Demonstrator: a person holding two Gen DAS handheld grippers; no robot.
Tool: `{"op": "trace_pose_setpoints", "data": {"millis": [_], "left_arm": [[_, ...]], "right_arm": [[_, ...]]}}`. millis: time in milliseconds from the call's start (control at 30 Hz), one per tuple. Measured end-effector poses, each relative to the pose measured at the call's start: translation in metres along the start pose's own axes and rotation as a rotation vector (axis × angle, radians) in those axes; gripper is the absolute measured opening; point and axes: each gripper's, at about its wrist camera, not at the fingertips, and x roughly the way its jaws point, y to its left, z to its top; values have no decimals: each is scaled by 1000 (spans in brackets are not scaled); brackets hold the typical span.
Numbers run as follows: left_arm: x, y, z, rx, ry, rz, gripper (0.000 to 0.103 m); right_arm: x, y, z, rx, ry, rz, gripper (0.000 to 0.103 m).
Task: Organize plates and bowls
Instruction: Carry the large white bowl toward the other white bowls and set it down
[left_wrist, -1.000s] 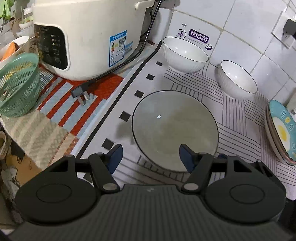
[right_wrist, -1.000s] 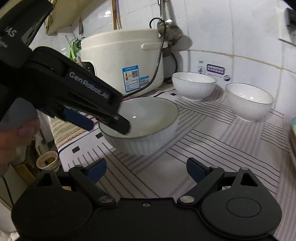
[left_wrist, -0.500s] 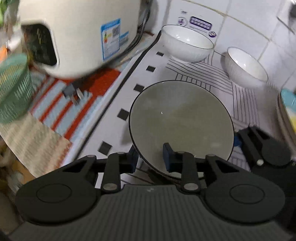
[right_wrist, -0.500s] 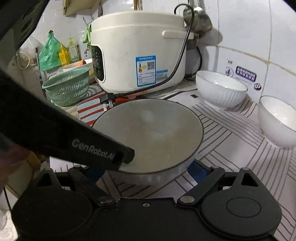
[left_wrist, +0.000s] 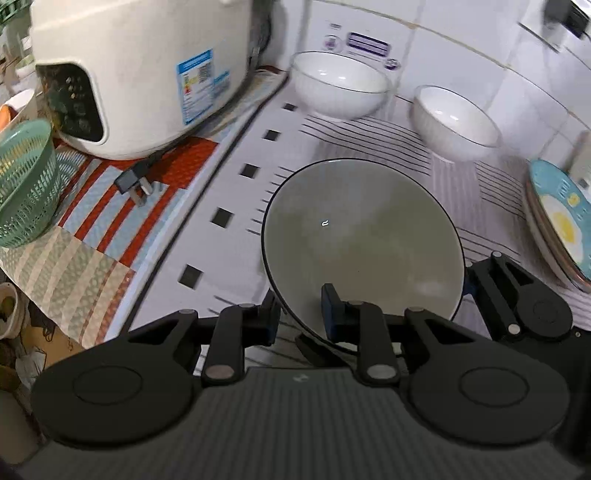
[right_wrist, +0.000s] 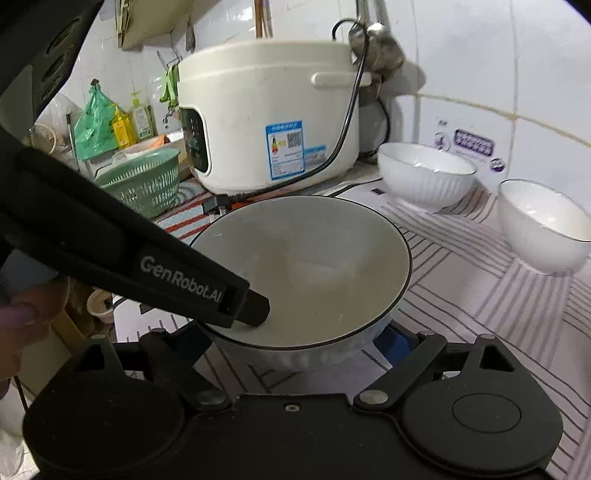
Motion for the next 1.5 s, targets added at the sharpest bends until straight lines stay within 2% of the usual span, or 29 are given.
{"op": "trace_pose_setpoints", "data": {"millis": [233, 367, 767, 967, 1200, 1367, 1500], "left_arm": [[-27, -47, -7, 93, 26, -86, 22], [-33, -78, -14, 168, 28, -108, 22], [-30, -142, -29, 259, 86, -179, 22], [-20, -162, -30, 307, 100, -156, 23], [2, -181, -31, 358, 141, -122, 24], [8, -177, -30, 345, 157, -119, 25], [0, -172, -28, 355, 130, -91, 25]], "right_arm": [[-60, -7, -16, 17, -50, -78, 95], [-91, -15, -27, 49, -59, -126, 95], [-141, -40, -66, 142, -56, -221, 95], [-146, -52, -75, 157, -62, -227, 95], [-140, -62, -89, 205, -37, -275, 95], [-136, -68, -97, 238, -18, -258, 95], [-142, -63, -99, 247, 9, -277, 95]]}}
